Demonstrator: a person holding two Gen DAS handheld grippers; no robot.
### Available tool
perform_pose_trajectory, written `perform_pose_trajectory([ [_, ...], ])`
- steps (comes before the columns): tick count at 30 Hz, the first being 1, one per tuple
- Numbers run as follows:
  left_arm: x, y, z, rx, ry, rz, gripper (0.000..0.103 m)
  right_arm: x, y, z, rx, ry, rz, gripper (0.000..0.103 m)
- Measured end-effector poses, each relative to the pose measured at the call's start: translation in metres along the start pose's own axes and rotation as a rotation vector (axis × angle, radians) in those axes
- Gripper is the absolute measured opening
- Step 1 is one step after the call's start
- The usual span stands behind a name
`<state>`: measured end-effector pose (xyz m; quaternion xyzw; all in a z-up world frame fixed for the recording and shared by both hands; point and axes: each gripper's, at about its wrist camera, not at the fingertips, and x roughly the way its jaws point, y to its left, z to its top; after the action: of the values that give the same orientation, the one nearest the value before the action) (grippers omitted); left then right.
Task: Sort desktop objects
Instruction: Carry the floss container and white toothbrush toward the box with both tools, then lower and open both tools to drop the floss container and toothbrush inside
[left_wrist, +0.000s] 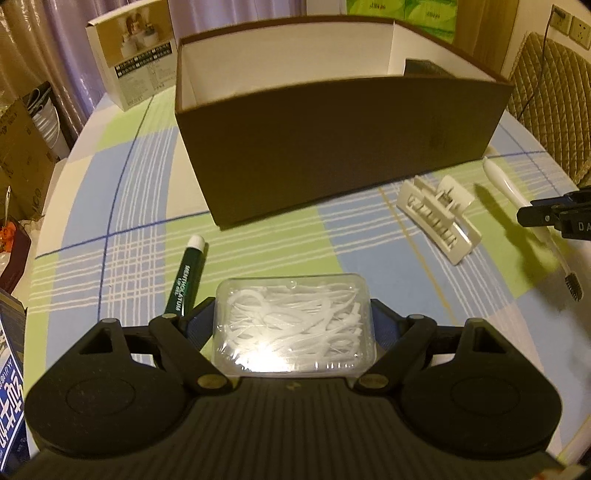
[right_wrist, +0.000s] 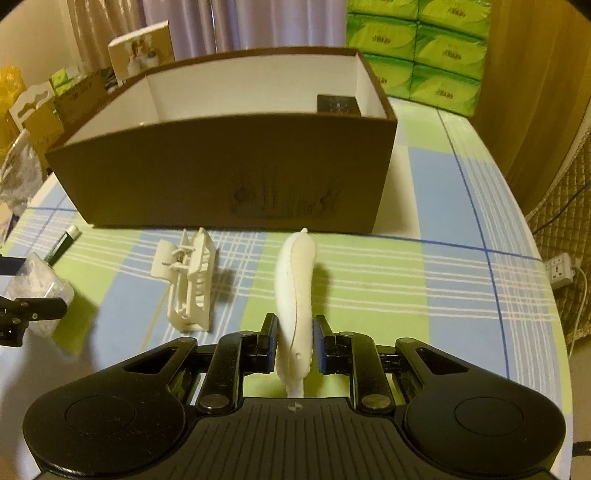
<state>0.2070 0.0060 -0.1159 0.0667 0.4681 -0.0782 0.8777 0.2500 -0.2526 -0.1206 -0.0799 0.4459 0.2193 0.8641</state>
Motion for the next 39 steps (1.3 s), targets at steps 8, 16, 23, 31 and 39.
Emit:
perform_pose_trajectory([
  [8, -0.016, -0.001, 0.006, -0.002, -0.044, -0.004, 0.083, -0.018, 0.004, 0.007, 0.005, -0.035, 0.036, 0.017],
  [16, -0.033, -0.002, 0.018, -0.003, -0.094, -0.021, 0.083, -0.033, 0.014, 0.023, -0.001, -0.071, 0.092, 0.017],
  [23, -0.044, -0.001, 0.045, 0.0, -0.16, -0.04, 0.083, -0.042, 0.023, 0.051, -0.013, -0.117, 0.145, 0.017],
  [31, -0.042, -0.002, 0.086, 0.01, -0.232, -0.058, 0.083, -0.048, 0.028, 0.1, -0.015, -0.189, 0.22, 0.017],
  [39, -0.028, 0.005, 0.142, 0.025, -0.284, -0.072, 0.083, -0.039, 0.028, 0.166, -0.04, -0.258, 0.229, 0.017],
])
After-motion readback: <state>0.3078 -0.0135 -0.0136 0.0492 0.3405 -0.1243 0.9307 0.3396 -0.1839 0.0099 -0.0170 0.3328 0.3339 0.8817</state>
